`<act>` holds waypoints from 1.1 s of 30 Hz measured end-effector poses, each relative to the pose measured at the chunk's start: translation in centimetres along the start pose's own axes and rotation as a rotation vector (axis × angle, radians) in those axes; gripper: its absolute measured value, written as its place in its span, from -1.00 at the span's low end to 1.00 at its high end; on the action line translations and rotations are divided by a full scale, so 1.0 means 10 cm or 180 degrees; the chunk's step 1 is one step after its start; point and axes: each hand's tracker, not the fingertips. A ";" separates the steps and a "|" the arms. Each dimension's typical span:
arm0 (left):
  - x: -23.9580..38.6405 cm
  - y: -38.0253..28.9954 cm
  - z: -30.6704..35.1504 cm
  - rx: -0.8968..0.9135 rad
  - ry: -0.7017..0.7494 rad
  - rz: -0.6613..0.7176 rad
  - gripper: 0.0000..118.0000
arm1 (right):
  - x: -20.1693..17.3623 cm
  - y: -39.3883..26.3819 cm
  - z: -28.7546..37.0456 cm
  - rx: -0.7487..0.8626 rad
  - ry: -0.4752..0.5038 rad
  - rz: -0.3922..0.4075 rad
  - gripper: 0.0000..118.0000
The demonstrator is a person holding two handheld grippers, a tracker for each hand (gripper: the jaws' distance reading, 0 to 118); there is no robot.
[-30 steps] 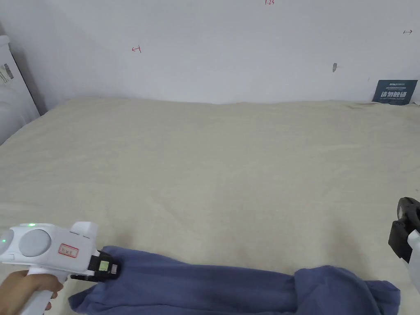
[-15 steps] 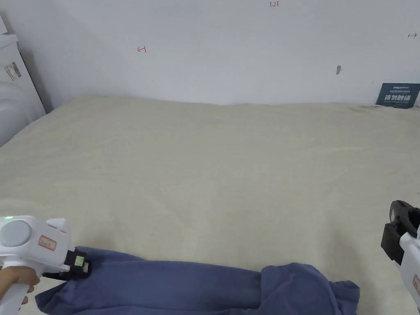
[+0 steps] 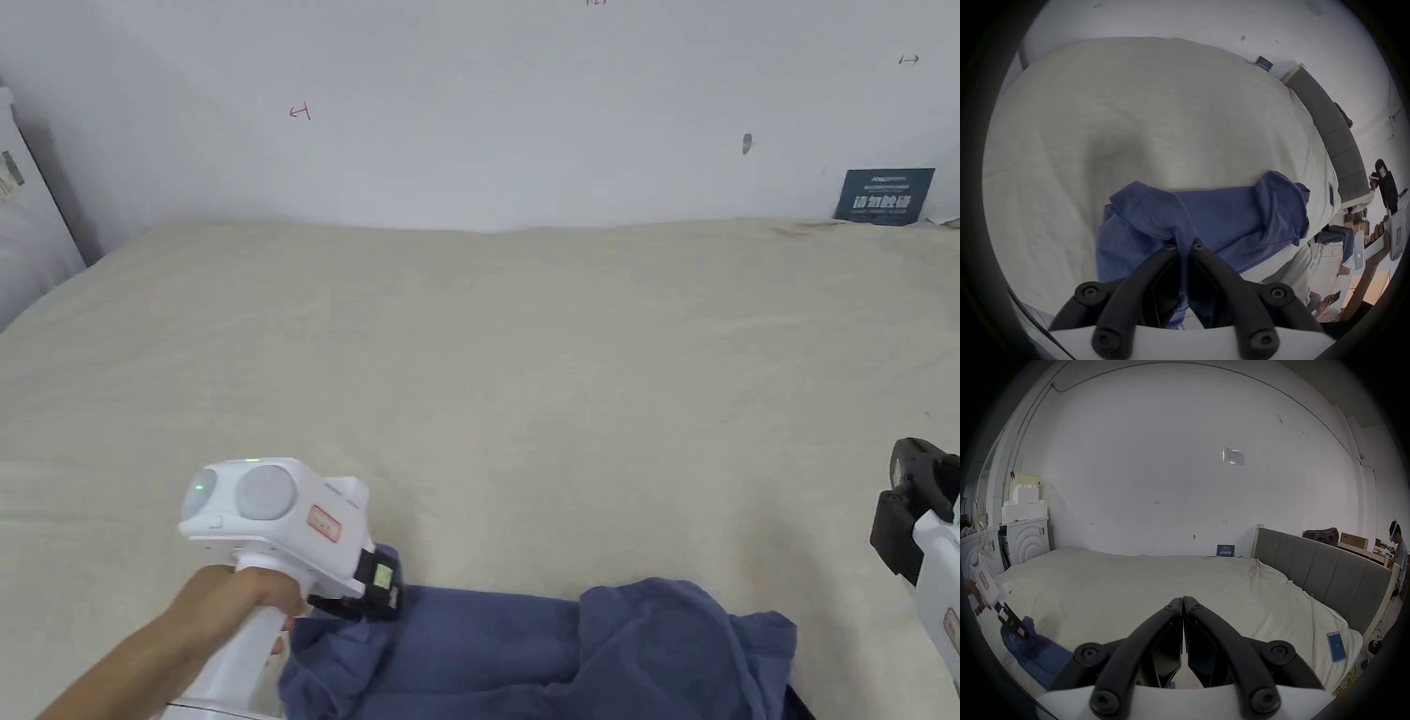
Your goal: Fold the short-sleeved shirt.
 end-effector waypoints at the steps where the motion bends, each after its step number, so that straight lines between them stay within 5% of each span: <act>1: 0.09 0.01 -0.06 -0.0021 0.0006 -0.0054 -0.99 | 0.02 0.00 0.01 0.0003 -0.0012 -0.0006 -0.99; 17: 0.83 0.08 -0.90 -0.0238 -0.0005 -0.0447 -0.91 | 0.22 -0.07 0.09 -0.0068 -0.0132 -0.0016 -0.99; 19: 0.82 0.09 -0.90 -0.0235 -0.0056 -0.0345 -0.65 | 0.23 -0.07 0.10 -0.0075 -0.0146 -0.0017 -0.99; 20: 0.82 0.09 -0.89 -0.0215 -0.0126 -0.0322 -0.35 | 0.23 -0.07 0.10 -0.0079 -0.0150 -0.0016 -0.99; 22: 0.87 0.03 -0.84 -0.0197 -0.0148 -0.0324 0.59 | 0.24 -0.07 0.09 -0.0088 -0.0157 -0.0022 -0.99; 23: 0.88 0.01 -0.81 -0.0174 -0.0139 -0.0308 0.91 | 0.23 -0.07 0.10 -0.0094 -0.0156 -0.0022 -0.99; 33: 0.66 -0.16 -0.07 0.0593 -0.0479 -0.0018 1.00 | 0.14 -0.03 0.05 -0.0089 -0.0086 0.0003 -0.99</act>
